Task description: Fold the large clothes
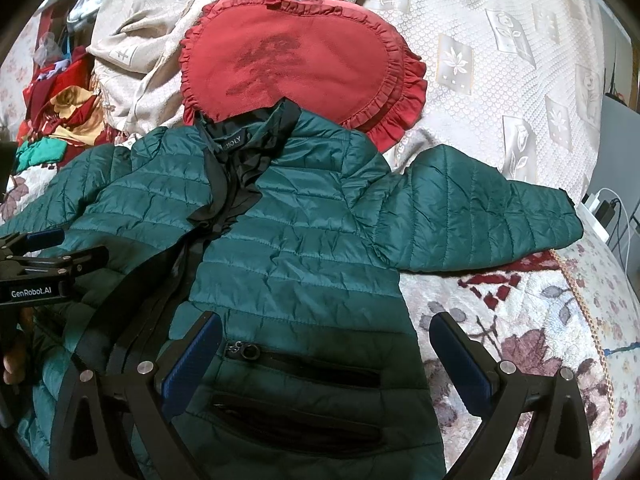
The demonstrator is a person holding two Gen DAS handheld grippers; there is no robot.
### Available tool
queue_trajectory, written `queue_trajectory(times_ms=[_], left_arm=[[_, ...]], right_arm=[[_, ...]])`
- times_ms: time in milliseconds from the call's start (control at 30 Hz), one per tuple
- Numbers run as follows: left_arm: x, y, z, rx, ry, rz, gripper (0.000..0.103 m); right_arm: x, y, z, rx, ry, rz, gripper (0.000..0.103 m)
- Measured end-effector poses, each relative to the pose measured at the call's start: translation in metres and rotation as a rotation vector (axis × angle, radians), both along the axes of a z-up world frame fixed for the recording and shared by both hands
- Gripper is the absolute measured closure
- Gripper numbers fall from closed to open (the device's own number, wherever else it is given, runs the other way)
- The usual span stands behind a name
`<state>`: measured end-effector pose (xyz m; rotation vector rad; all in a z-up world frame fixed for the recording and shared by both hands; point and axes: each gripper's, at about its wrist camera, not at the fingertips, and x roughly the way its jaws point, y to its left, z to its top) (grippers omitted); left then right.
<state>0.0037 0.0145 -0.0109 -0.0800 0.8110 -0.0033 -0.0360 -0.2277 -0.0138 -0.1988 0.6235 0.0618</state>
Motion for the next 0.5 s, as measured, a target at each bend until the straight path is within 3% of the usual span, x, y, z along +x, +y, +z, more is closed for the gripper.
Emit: queue_trajectory(times_ms=[500], left_arm=[[0.0001, -0.0002, 0.0002, 0.0, 0.0, 0.001, 0.0]], right_arm=[[0.0007, -0.0008, -0.0001, 0.002, 0.0, 0.0, 0.0]])
